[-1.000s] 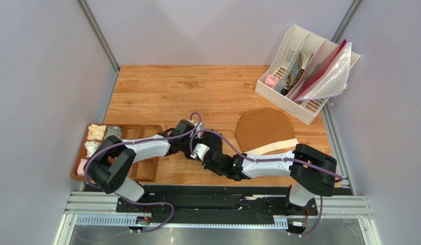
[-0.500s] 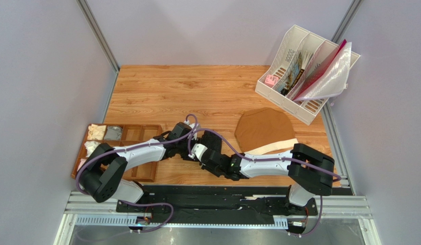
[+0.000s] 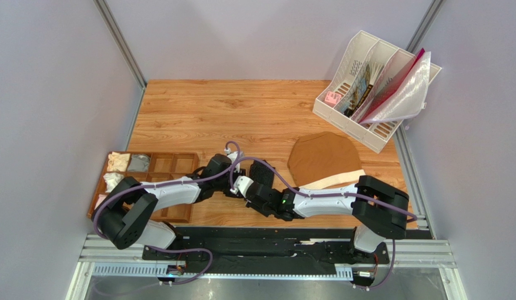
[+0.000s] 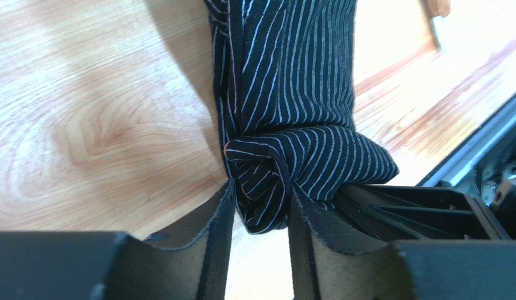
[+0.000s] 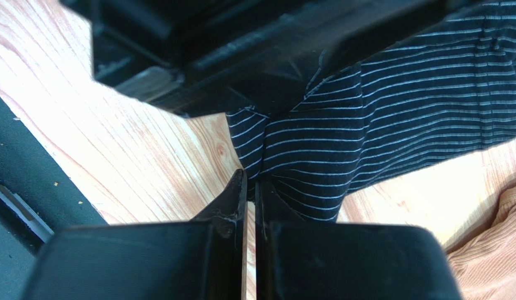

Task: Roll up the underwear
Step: Roll the underwear to the center of the board.

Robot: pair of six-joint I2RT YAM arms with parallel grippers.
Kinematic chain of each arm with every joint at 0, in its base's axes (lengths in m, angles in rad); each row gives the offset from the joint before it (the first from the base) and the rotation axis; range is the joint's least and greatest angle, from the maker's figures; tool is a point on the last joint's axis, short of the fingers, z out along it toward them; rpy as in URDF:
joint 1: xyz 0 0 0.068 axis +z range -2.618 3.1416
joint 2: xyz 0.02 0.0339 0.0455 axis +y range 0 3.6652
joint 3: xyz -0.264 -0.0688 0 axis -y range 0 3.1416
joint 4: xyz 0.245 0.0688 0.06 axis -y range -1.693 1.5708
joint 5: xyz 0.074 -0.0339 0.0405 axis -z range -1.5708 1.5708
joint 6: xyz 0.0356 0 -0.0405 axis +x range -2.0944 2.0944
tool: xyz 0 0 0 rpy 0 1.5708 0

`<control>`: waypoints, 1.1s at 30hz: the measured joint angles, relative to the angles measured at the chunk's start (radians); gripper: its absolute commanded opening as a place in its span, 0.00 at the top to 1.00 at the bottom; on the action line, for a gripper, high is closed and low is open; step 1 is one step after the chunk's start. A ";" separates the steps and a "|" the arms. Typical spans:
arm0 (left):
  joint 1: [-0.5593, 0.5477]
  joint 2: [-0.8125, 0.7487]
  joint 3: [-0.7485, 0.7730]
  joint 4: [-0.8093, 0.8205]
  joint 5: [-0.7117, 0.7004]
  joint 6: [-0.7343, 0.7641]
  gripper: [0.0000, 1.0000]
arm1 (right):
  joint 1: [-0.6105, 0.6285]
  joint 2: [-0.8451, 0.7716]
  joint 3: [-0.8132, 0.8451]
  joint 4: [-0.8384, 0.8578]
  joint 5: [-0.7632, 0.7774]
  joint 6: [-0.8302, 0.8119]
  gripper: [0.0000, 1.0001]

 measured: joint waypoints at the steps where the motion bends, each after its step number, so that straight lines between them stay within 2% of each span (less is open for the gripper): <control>1: 0.000 -0.005 -0.024 0.045 0.007 -0.006 0.65 | 0.000 0.000 0.000 0.000 0.000 0.000 1.00; 5: 0.001 -0.010 -0.076 0.146 0.026 -0.026 0.80 | 0.000 0.000 0.000 0.002 -0.002 0.000 1.00; 6: 0.002 -0.009 -0.083 0.166 0.033 -0.029 0.88 | 0.000 0.000 0.000 0.002 -0.004 0.000 1.00; 9: 0.002 -0.009 -0.085 0.186 0.047 -0.027 1.00 | 0.000 -0.002 0.000 0.005 -0.016 0.000 0.96; 12: 0.002 -0.010 -0.079 0.167 0.060 -0.020 1.00 | 0.000 -0.013 -0.002 -0.003 -0.037 0.006 0.72; 13: 0.002 -0.010 -0.072 0.152 0.061 -0.017 1.00 | 0.000 -0.020 -0.004 -0.009 -0.048 0.013 0.57; 16: 0.002 -0.011 -0.048 0.092 0.064 -0.010 1.00 | 0.005 -0.055 -0.019 -0.029 -0.080 0.030 0.47; 19: 0.002 -0.021 -0.037 0.028 0.075 -0.009 1.00 | 0.018 -0.111 -0.033 -0.055 -0.090 0.041 0.44; 21: 0.002 -0.026 -0.034 0.001 0.084 -0.009 1.00 | 0.030 -0.130 -0.037 -0.061 -0.084 0.042 0.40; 28: -0.011 -0.067 -0.023 -0.146 0.120 -0.010 1.00 | 0.144 -0.178 -0.047 -0.055 -0.022 0.032 0.38; 33: -0.029 -0.116 -0.024 -0.231 0.123 -0.012 1.00 | 0.180 -0.178 -0.077 -0.039 0.009 0.007 0.38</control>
